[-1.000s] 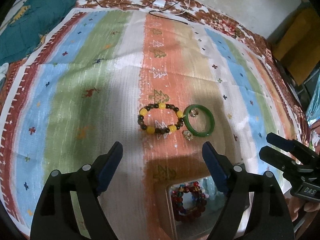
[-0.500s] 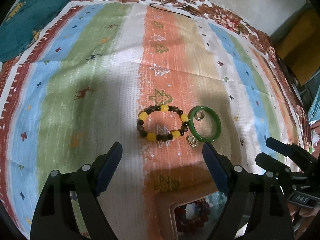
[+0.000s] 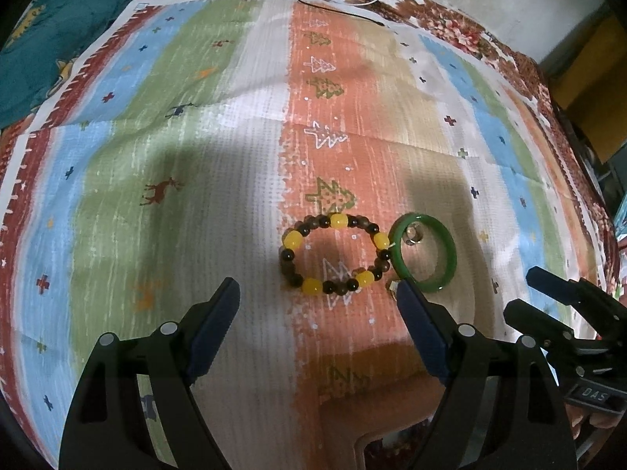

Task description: Organize jewelry

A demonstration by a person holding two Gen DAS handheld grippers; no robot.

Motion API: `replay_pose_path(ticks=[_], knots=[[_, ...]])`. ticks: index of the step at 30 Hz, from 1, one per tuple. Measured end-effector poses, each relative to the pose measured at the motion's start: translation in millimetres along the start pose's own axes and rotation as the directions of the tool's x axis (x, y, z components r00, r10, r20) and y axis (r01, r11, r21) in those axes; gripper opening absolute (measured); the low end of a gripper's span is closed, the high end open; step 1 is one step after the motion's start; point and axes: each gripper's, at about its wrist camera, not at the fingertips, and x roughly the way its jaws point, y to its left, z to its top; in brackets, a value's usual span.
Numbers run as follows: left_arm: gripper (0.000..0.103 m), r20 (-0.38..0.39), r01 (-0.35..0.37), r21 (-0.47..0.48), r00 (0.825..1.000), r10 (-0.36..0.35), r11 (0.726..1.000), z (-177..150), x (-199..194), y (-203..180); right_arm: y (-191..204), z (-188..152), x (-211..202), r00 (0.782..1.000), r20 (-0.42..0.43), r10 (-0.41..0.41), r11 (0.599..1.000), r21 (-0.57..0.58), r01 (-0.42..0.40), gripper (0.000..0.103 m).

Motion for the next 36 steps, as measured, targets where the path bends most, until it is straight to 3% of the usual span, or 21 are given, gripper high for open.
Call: replay_pose_path(ticks=[24,36], knots=[[0.081,-0.021,0.016,0.036,1.0,-0.015,0.999,12,18,0,-6,15,44,0.997,-0.059,-0.042,0.999,-0.022,0.041,0.07],[0.076,-0.058,0.011,0.05,0.998,-0.009,0.999,15,36,4,-5,20,61,0.995,-0.087,-0.04,0.999,-0.022,0.038,0.07]])
